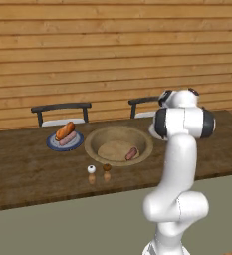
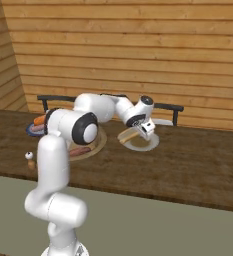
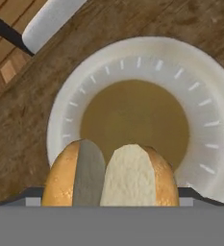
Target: Place one bun and one sausage from the bowl on each plate.
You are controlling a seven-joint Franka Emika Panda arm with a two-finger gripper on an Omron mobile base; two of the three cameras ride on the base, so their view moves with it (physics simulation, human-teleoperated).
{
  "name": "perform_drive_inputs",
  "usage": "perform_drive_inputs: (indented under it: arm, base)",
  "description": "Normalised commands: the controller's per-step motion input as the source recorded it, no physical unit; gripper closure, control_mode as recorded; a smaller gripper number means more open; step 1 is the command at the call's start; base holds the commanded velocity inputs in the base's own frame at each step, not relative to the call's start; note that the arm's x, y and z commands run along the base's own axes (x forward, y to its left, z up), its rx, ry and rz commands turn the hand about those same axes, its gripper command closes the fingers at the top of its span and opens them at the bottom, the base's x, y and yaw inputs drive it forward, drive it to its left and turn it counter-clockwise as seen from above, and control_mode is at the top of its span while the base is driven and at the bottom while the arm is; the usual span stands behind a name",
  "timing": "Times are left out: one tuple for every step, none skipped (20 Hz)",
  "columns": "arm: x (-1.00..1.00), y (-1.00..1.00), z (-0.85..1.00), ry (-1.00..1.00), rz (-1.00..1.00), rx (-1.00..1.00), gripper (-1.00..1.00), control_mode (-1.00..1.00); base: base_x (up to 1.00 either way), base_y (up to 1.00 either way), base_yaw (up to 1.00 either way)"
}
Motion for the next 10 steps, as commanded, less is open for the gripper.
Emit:
perform_drive_inputs:
  arm:
    - [0.91,-0.44,0.0,0.0,-0.03,0.09,1.0,-1.0]
    - [0.82,-0.16,0.0,0.0,-0.02,0.06,1.0,-1.0]
    - [0.8,0.0,0.0,0.0,-0.02,0.05,1.0,-1.0]
    - [0.75,0.0,-0.1,0.0,-0.01,0.03,1.0,-1.0]
    - [0.59,0.0,-0.22,0.0,-0.01,0.0,1.0,-1.0]
    - [0.42,0.0,-0.34,0.0,-0.01,0.0,1.0,-1.0]
    - [0.21,0.0,-0.41,0.0,-0.01,0.0,1.0,-1.0]
    - [0.03,0.0,-0.49,0.0,0.0,0.0,1.0,-1.0]
    - [0.0,0.0,-0.56,0.0,0.0,0.0,1.0,-1.0]
    - [0.0,0.05,-0.62,0.0,0.0,0.0,1.0,-1.0]
  base:
    - [0.0,0.0,0.0]
    - [0.0,0.0,0.0]
    - [0.0,0.0,0.0]
    - [0.0,0.0,0.0]
    - [0.0,0.0,0.0]
    - [0.0,0.0,0.0]
    - [0.0,0.0,0.0]
    - [0.0,0.0,0.0]
    - [0.0,0.0,0.0]
    - [0.0,0.0,0.0]
